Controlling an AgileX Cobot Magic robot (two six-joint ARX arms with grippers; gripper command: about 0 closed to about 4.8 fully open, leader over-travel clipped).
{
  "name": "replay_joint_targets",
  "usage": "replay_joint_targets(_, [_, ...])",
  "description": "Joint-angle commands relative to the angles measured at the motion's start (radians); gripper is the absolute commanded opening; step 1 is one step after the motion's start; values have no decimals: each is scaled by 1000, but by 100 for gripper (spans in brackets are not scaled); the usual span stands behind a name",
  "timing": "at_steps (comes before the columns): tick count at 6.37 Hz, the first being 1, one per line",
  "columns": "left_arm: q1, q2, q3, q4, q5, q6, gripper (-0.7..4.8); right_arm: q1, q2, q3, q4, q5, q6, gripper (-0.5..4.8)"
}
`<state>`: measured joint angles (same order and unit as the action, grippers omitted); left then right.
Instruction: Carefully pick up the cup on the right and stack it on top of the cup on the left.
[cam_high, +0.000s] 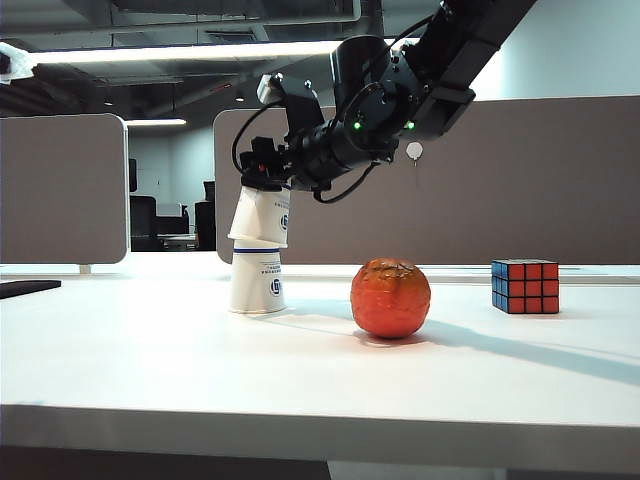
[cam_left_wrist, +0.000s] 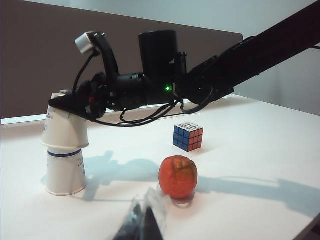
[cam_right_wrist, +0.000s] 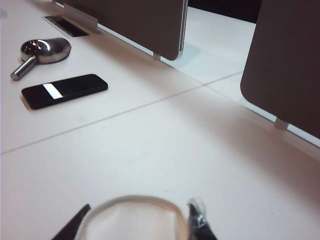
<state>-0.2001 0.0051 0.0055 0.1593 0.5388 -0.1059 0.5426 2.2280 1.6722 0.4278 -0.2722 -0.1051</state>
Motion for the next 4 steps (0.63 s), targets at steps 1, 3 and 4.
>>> replay_joint_targets(1, [0,0,2,7,0,-3,-5,2,10,5,8,6,-1,198])
replay_joint_targets(3, [0,0,2,7,0,-3,-5,2,11,5,-7,8,-2,198])
replay_joint_targets(4, [0,0,2,7,0,-3,-5,2,22,5,-14,7,-1,198])
